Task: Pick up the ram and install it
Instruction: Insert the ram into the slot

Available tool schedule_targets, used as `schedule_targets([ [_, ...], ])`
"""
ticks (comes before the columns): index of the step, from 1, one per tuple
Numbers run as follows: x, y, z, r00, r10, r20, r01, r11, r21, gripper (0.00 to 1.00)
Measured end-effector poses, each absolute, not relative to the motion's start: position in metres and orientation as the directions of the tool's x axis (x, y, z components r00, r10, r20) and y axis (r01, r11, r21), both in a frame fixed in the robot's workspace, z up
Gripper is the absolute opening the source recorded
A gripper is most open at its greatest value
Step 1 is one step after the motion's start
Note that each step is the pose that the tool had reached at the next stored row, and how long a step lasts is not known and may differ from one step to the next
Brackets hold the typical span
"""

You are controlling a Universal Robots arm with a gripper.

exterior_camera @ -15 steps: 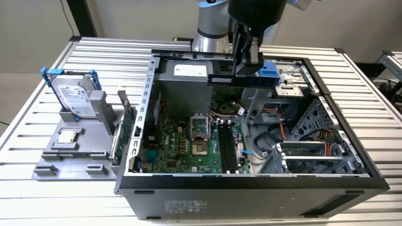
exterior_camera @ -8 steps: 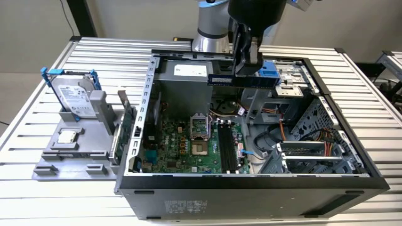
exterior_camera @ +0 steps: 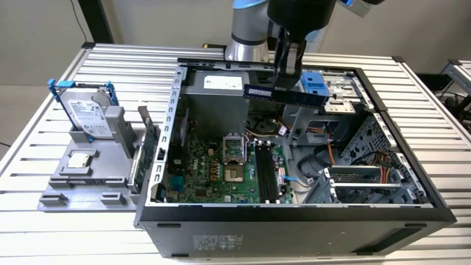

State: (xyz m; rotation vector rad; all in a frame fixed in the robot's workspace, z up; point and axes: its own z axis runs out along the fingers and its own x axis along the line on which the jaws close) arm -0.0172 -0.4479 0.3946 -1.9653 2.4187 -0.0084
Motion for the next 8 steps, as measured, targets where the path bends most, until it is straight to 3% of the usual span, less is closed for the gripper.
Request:
schedule_targets([
  [8,-0.0172,-0.4479,0.3945,-0.344,-0.939,-0.016,-0.939,0.344,-0.020,0.00],
])
